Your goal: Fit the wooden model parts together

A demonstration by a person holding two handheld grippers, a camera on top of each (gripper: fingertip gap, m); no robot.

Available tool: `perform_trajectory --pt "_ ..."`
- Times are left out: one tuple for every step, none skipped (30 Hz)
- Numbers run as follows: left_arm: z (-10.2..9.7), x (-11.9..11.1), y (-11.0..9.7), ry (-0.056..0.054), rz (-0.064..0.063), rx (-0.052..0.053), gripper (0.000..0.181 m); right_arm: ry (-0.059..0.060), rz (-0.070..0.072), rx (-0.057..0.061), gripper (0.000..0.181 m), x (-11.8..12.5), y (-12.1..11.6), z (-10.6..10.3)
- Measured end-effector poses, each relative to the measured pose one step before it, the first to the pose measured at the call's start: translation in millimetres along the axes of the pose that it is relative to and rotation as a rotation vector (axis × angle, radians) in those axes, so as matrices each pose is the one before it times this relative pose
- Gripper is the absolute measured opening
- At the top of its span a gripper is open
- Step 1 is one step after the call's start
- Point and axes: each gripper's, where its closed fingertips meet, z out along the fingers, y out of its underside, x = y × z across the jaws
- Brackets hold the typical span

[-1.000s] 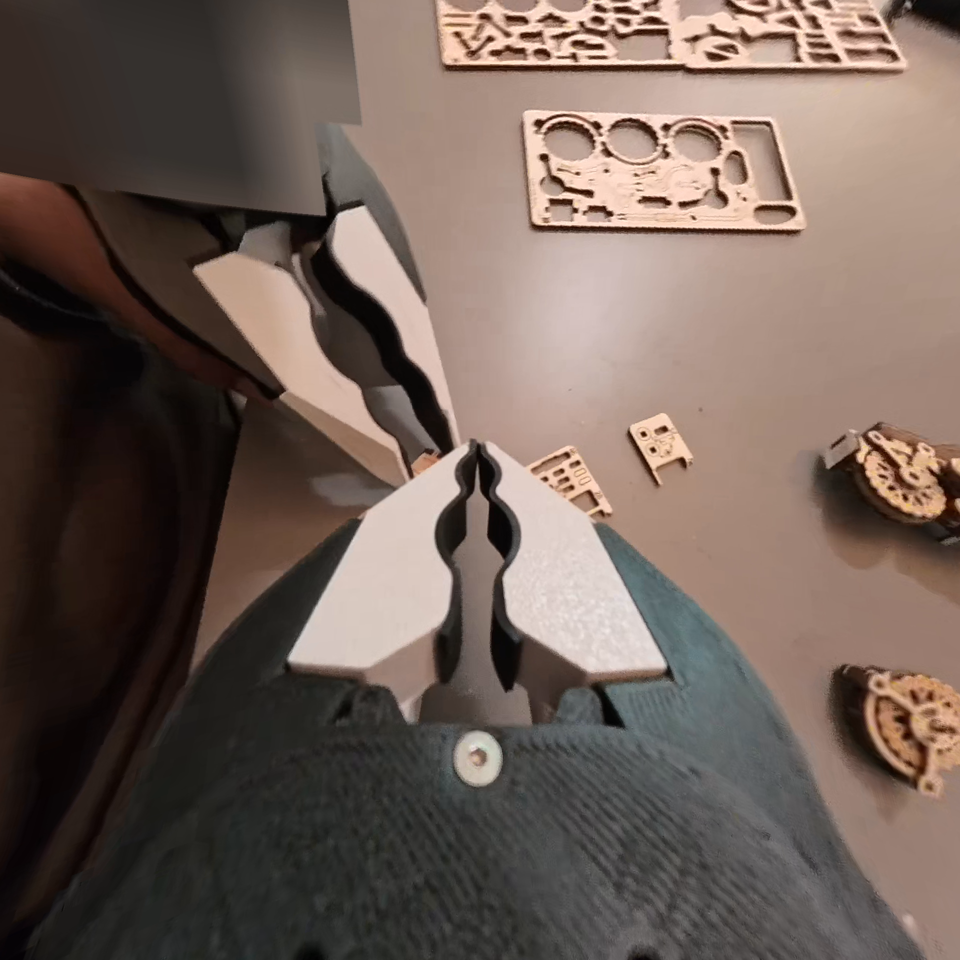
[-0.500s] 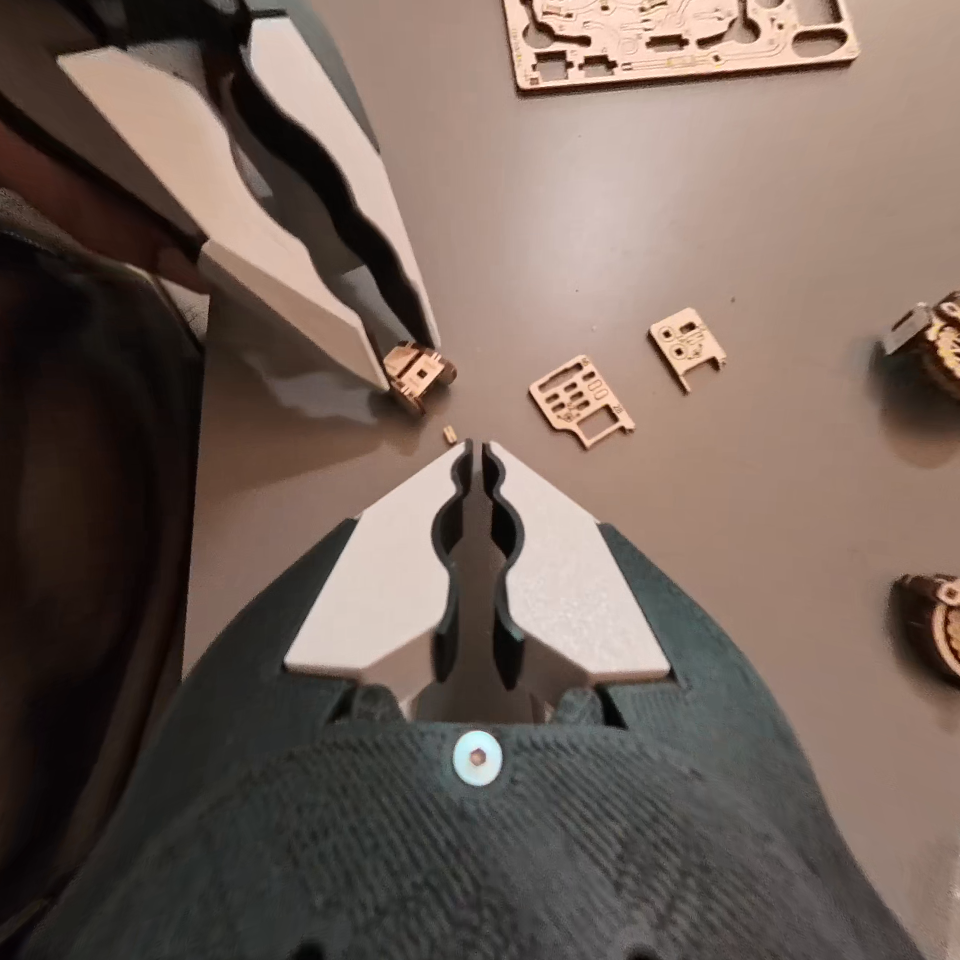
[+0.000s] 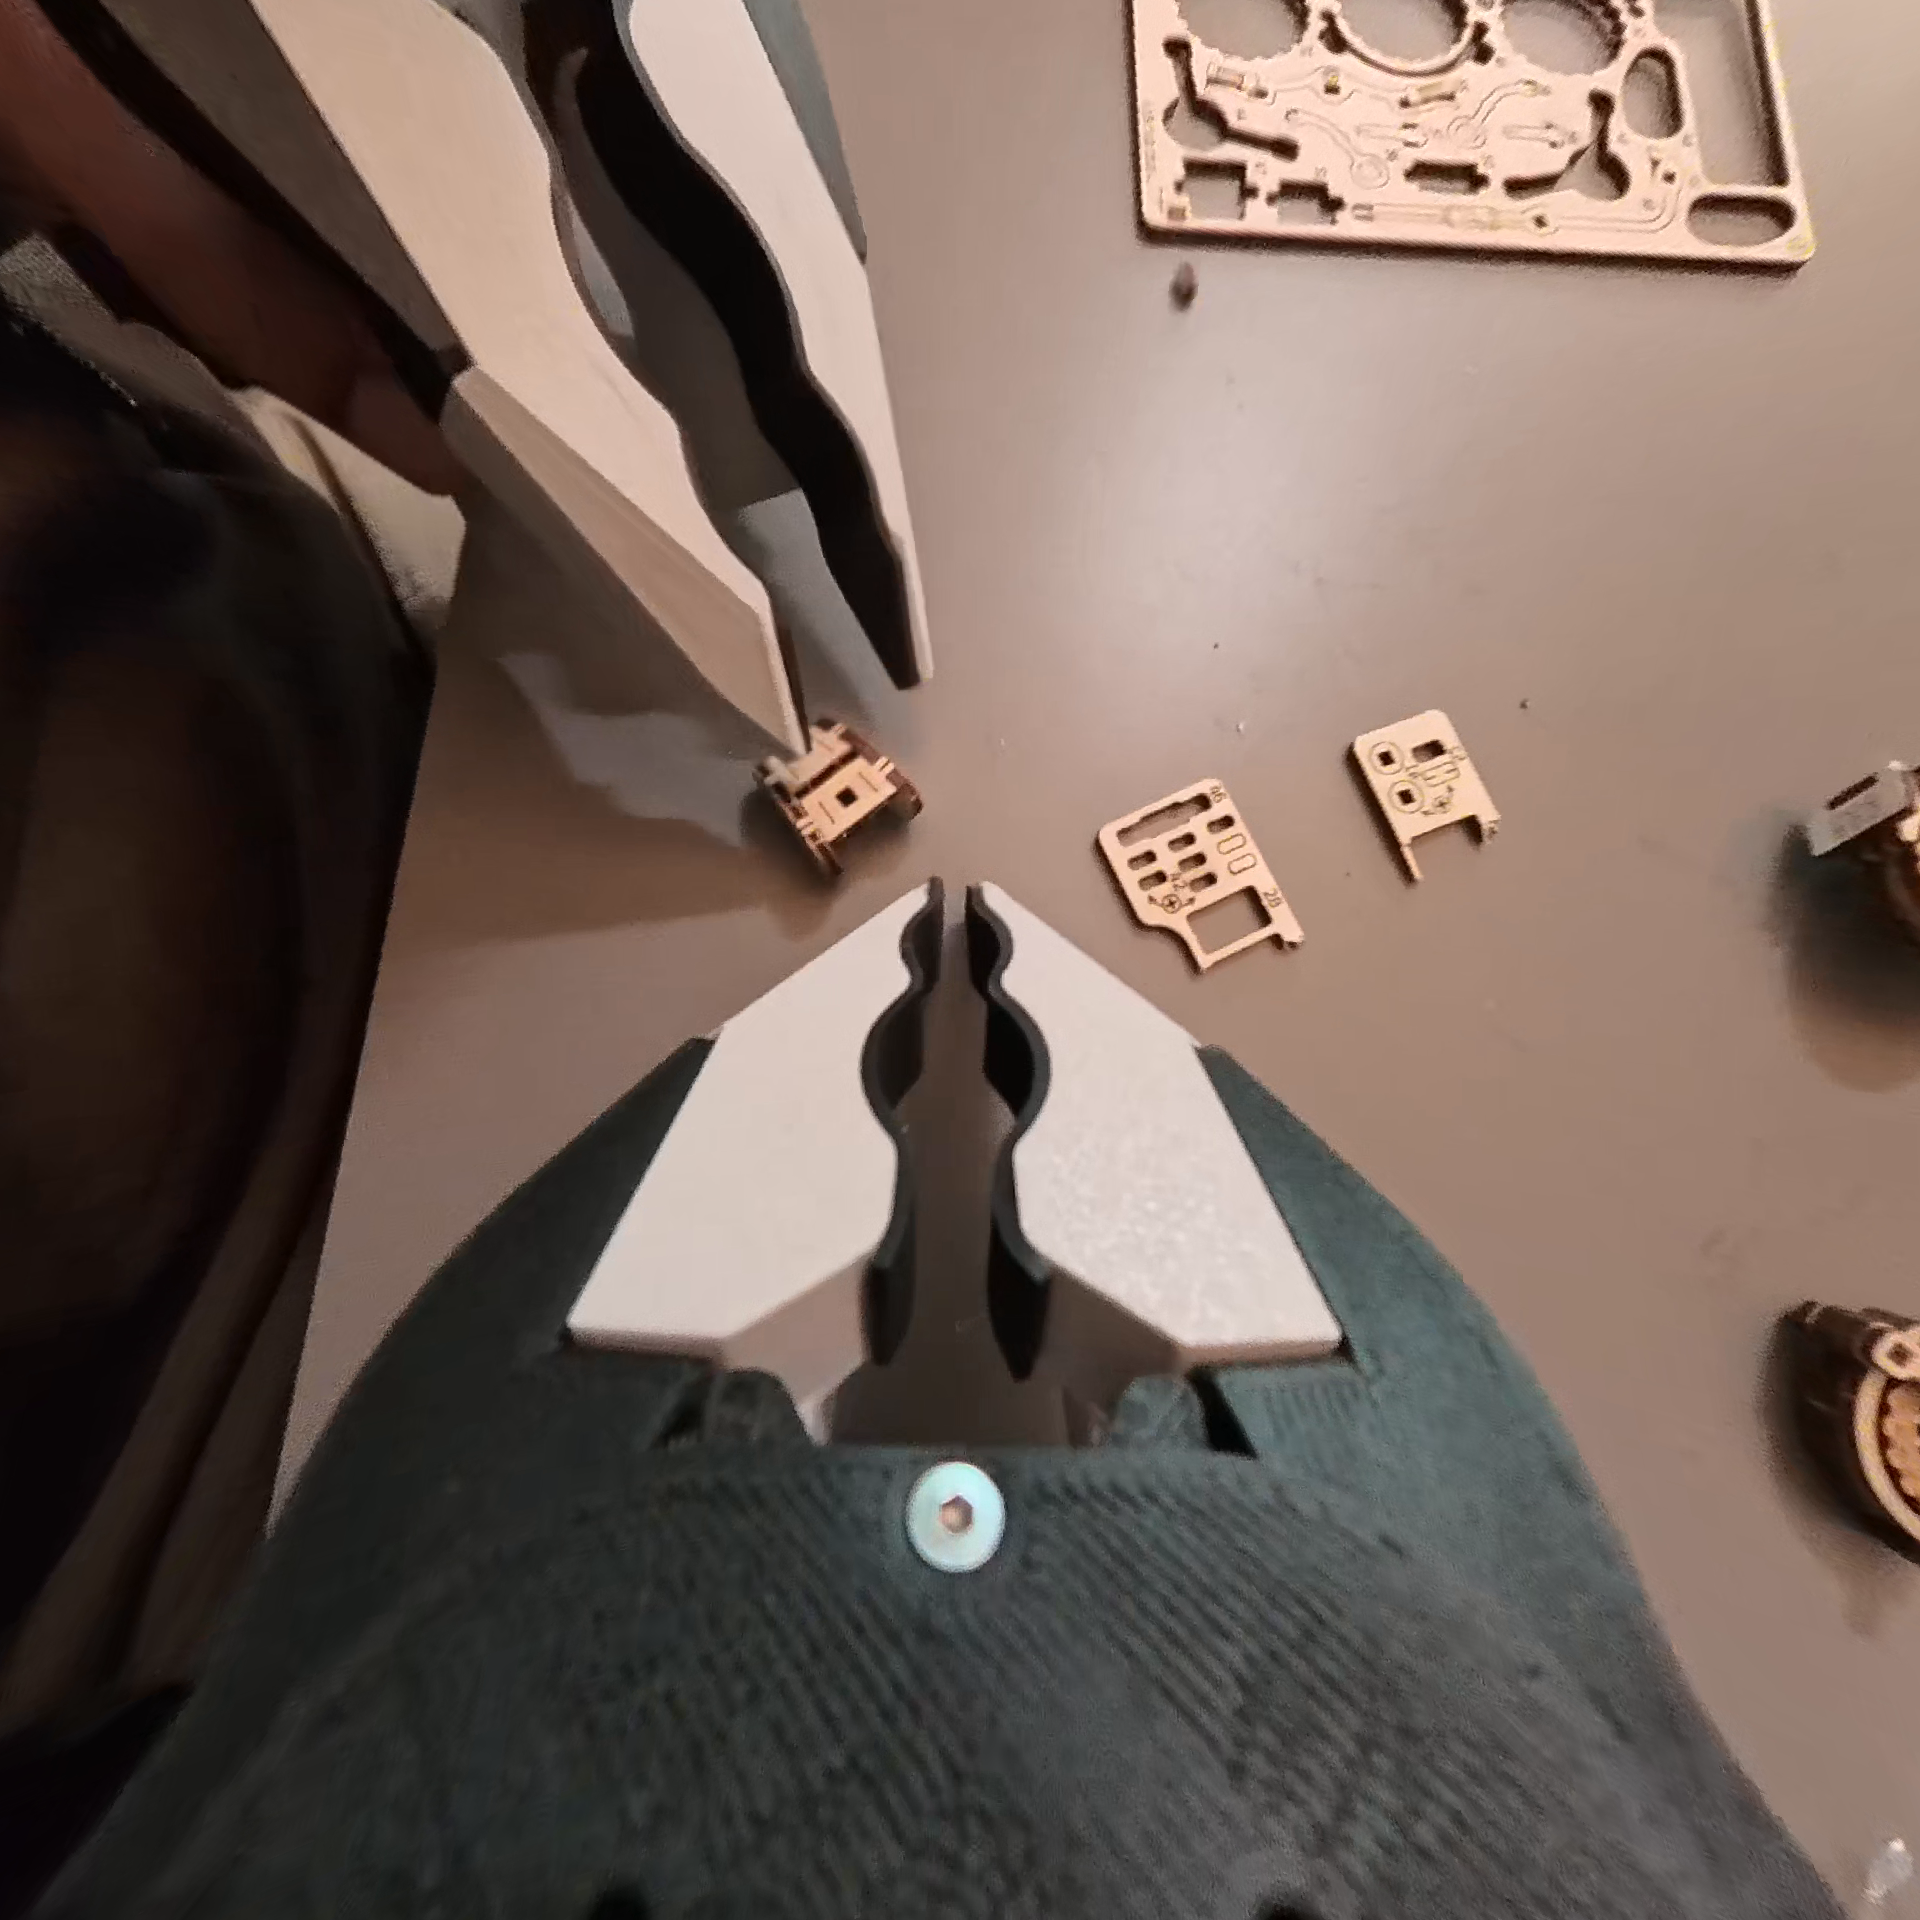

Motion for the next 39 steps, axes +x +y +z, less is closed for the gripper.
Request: perform_trajectory --pt "-3.12 -0.76 -1.83 0.0073 -0.0099 0.0084 0.021 0.0062 0.0019 0.0095 0.002 1.21 -2.19 -0.70" --pt "-4.12 -2.22 -2.57 0.0007 -0.0103 0.0105 0.022 0.0094 0.0031 0.0075 0.002 1.79 -2.05 -0.97" --pt "-5.61 -3.84 -3.66 -0.0066 -0.0074 0.0159 0.023 0.0116 0.0024 0.0066 0.001 2.36 -1.99 -1.09" --pt "-6.64 -5.82 -4.15 -0.0155 -0.0048 0.0178 0.024 0.0127 0.0013 0.0080 0.002 2.51 -2.14 -1.48" --pt "-7.67 -9.10 -4.25 -0.0299 -0.0048 0.0161 0.024 0.0143 0.0012 0.0097 0.002 2.68 -2.40 -1.64" --pt "-8.20 -11.92 -4.36 -0.0419 -0.0060 0.0169 0.024 0.0154 0.0016 0.0113 0.002 2.94 -2.65 -1.64" --pt "-7.88 -13.49 -4.82 -0.0459 -0.0085 0.0216 0.024 0.0143 0.0010 0.0131 0.002 2.97 -2.92 -1.48" --pt "-6.39 -14.34 -4.41 -0.0472 -0.0132 0.0223 0.024 0.0142 0.0005 0.0140 0.002 2.90 -3.21 -0.97" --pt "-4.34 -13.74 -3.65 -0.0435 -0.0139 0.0170 0.025 0.0143 -0.0008 0.0149 0.002 2.98 -3.26 -0.39" --pt "-2.25 -11.76 -2.54 -0.0351 -0.0136 0.0103 0.025 0.0135 -0.0044 0.0163 0.001 3.21 -3.98 0.49" --pt "-0.87 -9.78 -2.05 -0.0292 -0.0124 0.0062 0.025 0.0135 -0.0106 0.0179 0.001 3.57 -4.96 1.84" --pt "-0.07 -8.88 -1.89 -0.0301 -0.0116 0.0050 0.024 0.0122 -0.0171 0.0179 0.001 3.96 -6.36 3.72" --pt "0.62 -7.17 -1.92 -0.0257 -0.0097 0.0058 0.024 0.0041 -0.0228 0.0156 0.001 3.29 -7.49 6.17" --pt "1.00 -4.72 -1.39 -0.0147 -0.0080 0.0041 0.023 -0.0094 -0.0277 0.0077 0.002 2.03 -6.90 8.72" --pt "0.95 -3.25 -0.81 -0.0090 -0.0056 0.0009 0.023 -0.0167 -0.0289 -0.0037 0.004 2.12 -5.36 11.05" --pt "0.54 -2.89 -0.09 -0.0091 -0.0024 -0.0013 0.023 -0.0191 -0.0271 -0.0103 0.006 2.77 -4.56 12.37" --pt "-0.07 -2.65 0.72 -0.0103 0.0016 -0.0029 0.023 -0.0245 -0.0249 -0.0099 0.006 2.42 -4.61 12.77" --pt "-1.00 -3.07 1.12 -0.0156 0.0048 -0.0014 0.023 -0.0268 -0.0179 -0.0093 0.007 2.61 -5.11 12.52" --pt "-1.49 -3.10 1.38 -0.0190 0.0068 0.0003 0.023 -0.0322 -0.0116 -0.0083 0.007 1.92 -5.38 12.02" --pt "-1.68 -2.13 1.36 -0.0131 0.0073 0.0026 0.023 -0.0375 -0.0094 -0.0087 0.008 1.24 -5.11 11.33" --pt "-1.63 -0.72 1.27 -0.0034 0.0049 0.0041 0.023 -0.0339 -0.0098 -0.0126 0.009 1.62 -3.79 10.43" --pt "-1.44 0.17 1.07 0.0043 -0.0022 0.0049 0.023 -0.0279 -0.0106 -0.0154 0.009 2.17 -2.44 9.37" --pt "-1.27 0.65 1.01 0.0107 -0.0109 0.0040 0.023 -0.0248 -0.0097 -0.0170 0.009 1.92 -0.81 7.95" --pt "-1.17 1.59 0.38 0.0194 -0.0140 0.0059 0.024 -0.0209 -0.0084 -0.0144 0.009 1.61 -0.20 6.53" --pt "-1.01 1.38 -0.12 0.0193 -0.0141 0.0072 0.024 -0.0146 -0.0060 -0.0133 0.009 1.63 -0.11 5.30" --pt "-0.99 0.62 -0.49 0.0138 -0.0101 0.0078 0.024 -0.0110 -0.0049 -0.0135 0.009 1.31 0.04 4.03" --pt "-0.73 0.05 -0.61 0.0097 -0.0051 0.0063 0.024 -0.0080 -0.0010 -0.0086 0.008 0.99 -0.72 2.61" --pt "-0.51 -0.47 -0.33 0.0061 -0.0023 0.0017 0.023 -0.0110 0.0022 -0.0043 0.007 0.02 -1.28 1.14" --pt "-0.27 -0.67 -0.27 0.0041 -0.0004 -0.0005 0.023 -0.0163 0.0009 -0.0090 0.004 -1.13 -0.37 0.71" --pt "-0.25 -0.39 -0.68 0.0053 0.0007 0.0018 0.023 -0.0160 -0.0005 -0.0087 0.001 -1.84 -0.08 0.13" --pt "-0.22 -0.04 -0.84 0.0068 -0.0008 0.0033 0.023 -0.0074 -0.0028 -0.0079 0.001 -1.22 0.25 -0.17" --pt "-0.16 0.50 -1.00 0.0099 -0.0024 0.0044 0.023 -0.0020 -0.0046 -0.0061 0.001 -0.92 0.28 -0.35" --pt "-0.17 1.01 -0.84 0.0114 -0.0038 0.0049 0.023 0.0011 -0.0056 -0.0013 0.001 -0.90 0.22 -0.33" --pt "-0.04 0.69 -0.35 0.0099 -0.0048 0.0033 0.023 0.0025 -0.0026 0.0048 0.001 -1.05 -0.38 -0.65" --pt "-0.04 0.86 0.17 0.0086 -0.0053 0.0021 0.023 0.0066 0.0083 0.0159 0.001 -0.77 -1.82 -1.49" --pt "-0.18 1.45 0.22 0.0114 -0.0058 0.0030 0.023 0.0019 0.0150 0.0293 0.001 -1.85 -3.97 -3.05" --pt "-0.10 2.64 0.23 0.0174 -0.0101 0.0049 0.023 -0.0027 0.0132 0.0427 0.001 -3.54 -6.32 -4.78" --pt "-0.24 3.80 -0.14 0.0250 -0.0159 0.0080 0.023 0.0030 0.0041 0.0532 0.001 -4.17 -7.82 -6.33" --pt "-0.33 5.29 -0.87 0.0352 -0.0227 0.0132 0.022 0.0185 -0.0080 0.0545 0.001 -3.39 -7.80 -7.38"
